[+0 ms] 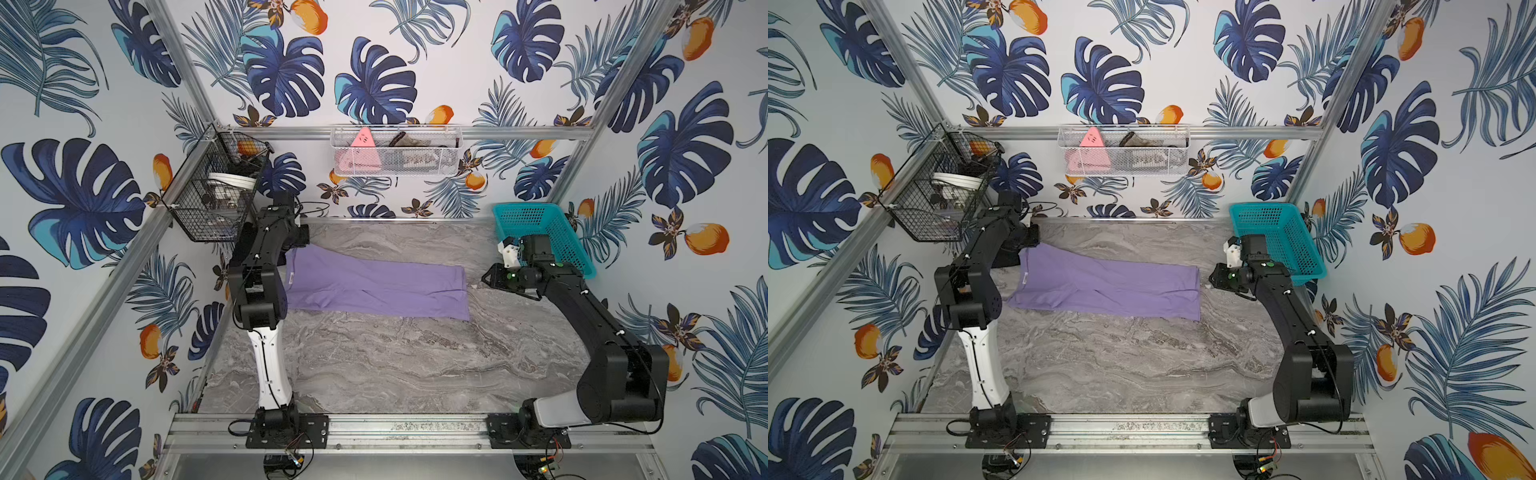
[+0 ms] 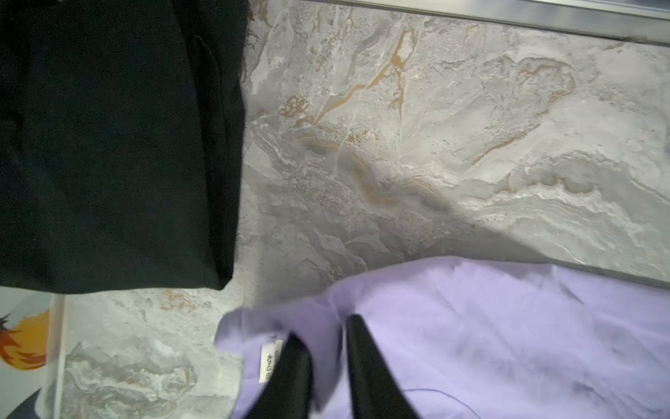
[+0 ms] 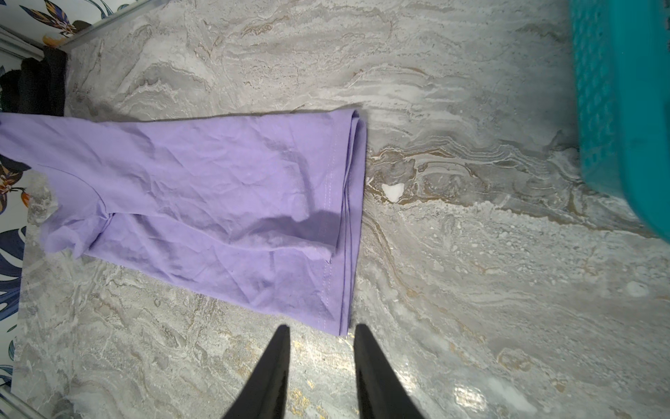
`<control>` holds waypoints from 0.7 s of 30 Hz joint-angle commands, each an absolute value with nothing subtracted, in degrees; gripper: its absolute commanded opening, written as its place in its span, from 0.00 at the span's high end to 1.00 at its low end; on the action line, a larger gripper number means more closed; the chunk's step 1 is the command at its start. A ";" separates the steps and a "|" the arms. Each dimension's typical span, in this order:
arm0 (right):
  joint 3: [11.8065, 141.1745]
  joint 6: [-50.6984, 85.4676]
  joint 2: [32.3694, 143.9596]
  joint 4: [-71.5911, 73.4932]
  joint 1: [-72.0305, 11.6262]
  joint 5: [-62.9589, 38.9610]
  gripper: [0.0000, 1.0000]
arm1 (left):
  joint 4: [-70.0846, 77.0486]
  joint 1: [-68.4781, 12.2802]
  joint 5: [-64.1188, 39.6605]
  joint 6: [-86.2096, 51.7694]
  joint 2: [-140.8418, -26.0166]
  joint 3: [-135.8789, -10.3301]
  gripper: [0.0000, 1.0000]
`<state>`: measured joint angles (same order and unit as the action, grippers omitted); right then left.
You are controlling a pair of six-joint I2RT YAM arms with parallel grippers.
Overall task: Fold and stack t-shirts
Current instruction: Smooth out the T-shirt at the center of the board.
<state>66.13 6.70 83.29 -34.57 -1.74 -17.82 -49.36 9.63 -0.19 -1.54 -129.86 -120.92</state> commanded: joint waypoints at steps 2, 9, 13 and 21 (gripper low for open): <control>66.68 7.64 83.95 -34.39 -1.76 -17.75 0.52 | -50.11 9.66 5.87 -0.94 -129.45 -118.72 0.01; 68.08 10.73 90.26 -32.28 -3.23 -21.71 0.71 | -49.99 9.20 1.51 -4.22 -121.45 -111.16 0.01; 70.16 12.63 95.82 -29.68 -7.88 -18.82 1.00 | -51.18 6.62 -1.57 -4.92 -118.43 -107.49 0.01; 80.38 12.48 108.35 -28.08 -14.59 -19.75 1.00 | -51.05 1.36 -4.27 -6.23 -115.52 -97.06 0.01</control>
<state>77.62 12.05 105.84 -29.80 -13.39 -19.14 -50.96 1.72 -2.92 -4.80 -116.40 -99.13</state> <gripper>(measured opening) 0.070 0.986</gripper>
